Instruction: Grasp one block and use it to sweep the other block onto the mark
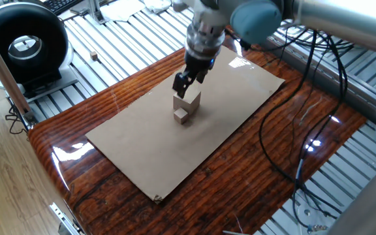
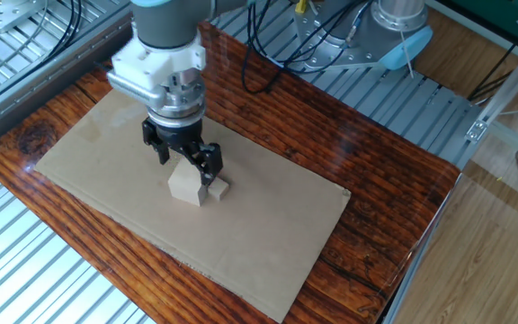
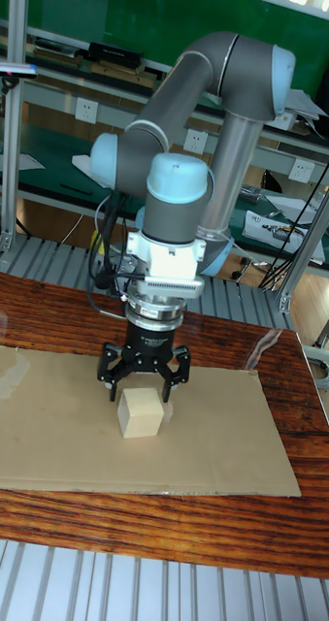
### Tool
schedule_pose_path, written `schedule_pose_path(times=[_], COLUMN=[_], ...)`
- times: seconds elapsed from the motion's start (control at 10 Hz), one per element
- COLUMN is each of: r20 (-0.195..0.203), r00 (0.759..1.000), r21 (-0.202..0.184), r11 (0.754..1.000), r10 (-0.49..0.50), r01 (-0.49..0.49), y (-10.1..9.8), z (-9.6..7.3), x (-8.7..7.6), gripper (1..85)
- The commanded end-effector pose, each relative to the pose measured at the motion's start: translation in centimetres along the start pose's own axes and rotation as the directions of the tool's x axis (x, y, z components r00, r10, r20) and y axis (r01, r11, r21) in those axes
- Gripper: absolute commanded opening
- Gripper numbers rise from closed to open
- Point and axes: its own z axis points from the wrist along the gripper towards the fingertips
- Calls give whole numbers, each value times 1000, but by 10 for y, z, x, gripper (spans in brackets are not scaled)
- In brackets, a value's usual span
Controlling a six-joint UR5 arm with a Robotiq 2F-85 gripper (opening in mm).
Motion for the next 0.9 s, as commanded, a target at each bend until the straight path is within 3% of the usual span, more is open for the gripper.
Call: schedule_pose_path(times=[0.0, 0.1, 0.2, 0.4, 0.5, 0.8], r20=[-15, -22, -39, -26, -20, -49], r00=[1000, 1000, 999, 1000, 1000, 997], r21=[-38, -24, 47, 48, 49, 44], r11=[999, 1000, 999, 999, 999, 997], r10=[-10, -13, -15, -11, -15, -64], r01=[9, 13, 17, 12, 16, 66], y=[-14, -22, -42, -46, -50, -66], z=[-24, -28, -31, -32, -34, -44], x=[-9, -11, -10, -15, -19, -15], gripper=[597, 430, 187, 50, 20, 10])
